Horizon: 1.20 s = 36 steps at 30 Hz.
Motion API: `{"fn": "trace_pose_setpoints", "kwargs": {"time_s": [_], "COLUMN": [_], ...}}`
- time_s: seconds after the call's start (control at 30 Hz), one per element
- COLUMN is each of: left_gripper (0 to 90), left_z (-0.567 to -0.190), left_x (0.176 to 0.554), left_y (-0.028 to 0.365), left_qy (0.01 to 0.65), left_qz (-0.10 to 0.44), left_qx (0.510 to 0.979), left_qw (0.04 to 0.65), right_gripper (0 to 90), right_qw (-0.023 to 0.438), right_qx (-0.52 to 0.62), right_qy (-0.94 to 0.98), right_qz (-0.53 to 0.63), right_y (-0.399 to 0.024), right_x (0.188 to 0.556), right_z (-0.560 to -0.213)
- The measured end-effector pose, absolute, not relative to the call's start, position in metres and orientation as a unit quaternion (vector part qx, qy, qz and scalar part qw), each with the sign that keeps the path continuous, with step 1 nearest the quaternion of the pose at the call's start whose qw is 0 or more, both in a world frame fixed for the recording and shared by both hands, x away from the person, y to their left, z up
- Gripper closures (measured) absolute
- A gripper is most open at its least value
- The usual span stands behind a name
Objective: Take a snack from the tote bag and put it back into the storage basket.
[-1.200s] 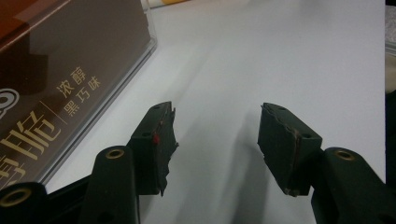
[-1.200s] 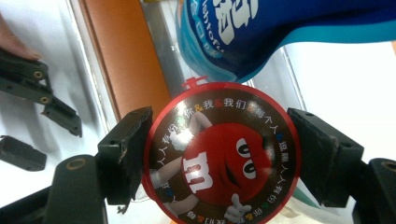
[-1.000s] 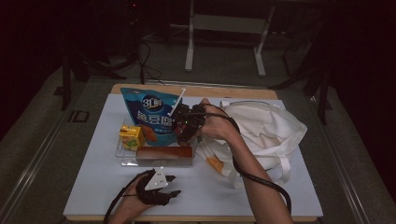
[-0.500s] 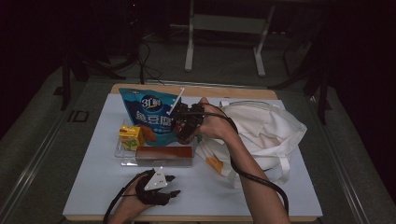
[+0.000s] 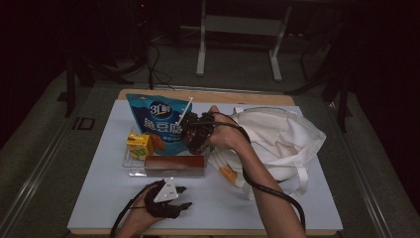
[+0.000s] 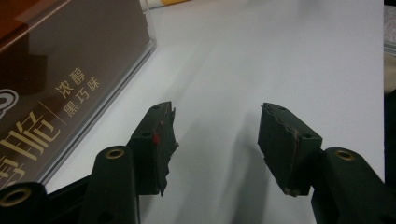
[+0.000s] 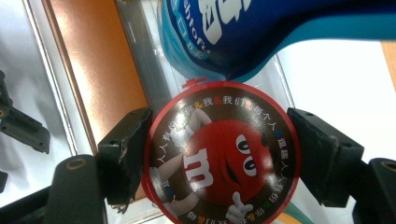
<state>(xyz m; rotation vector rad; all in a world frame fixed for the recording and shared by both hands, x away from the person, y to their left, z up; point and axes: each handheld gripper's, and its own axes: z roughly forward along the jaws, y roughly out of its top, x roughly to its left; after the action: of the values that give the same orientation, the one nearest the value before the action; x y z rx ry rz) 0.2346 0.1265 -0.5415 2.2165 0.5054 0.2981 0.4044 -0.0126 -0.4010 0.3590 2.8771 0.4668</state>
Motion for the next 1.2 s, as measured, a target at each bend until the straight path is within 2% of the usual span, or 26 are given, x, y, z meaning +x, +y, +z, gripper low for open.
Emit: {"fn": "trace_pose_setpoints", "kwargs": {"time_s": [0.3,0.63,1.1,1.2], "left_gripper": [45.5,45.5,45.4,45.4], "left_z": [-0.541,-0.541,-0.541,-0.542], "left_x": [0.235,0.234,0.235,0.235], "left_y": [0.127,0.126,0.126,0.126], "left_qy": [0.200,0.200,0.201,0.201], "left_qz": [0.119,0.120,0.118,0.119], "left_qx": [0.881,0.882,0.882,0.882], "left_qw": [0.411,0.411,0.410,0.410], "right_gripper": [25.7,25.1,24.9,27.5], "right_qw": [0.097,0.092,0.102,0.099], "right_qx": [0.125,0.126,0.121,0.122], "right_qy": [0.974,0.976,0.975,0.975], "right_qz": [0.162,0.149,0.155,0.157], "right_y": [-0.013,-0.011,-0.014,-0.015], "right_x": [0.409,0.408,0.405,0.404], "right_z": [-0.417,-0.419,-0.406,-0.403]}}
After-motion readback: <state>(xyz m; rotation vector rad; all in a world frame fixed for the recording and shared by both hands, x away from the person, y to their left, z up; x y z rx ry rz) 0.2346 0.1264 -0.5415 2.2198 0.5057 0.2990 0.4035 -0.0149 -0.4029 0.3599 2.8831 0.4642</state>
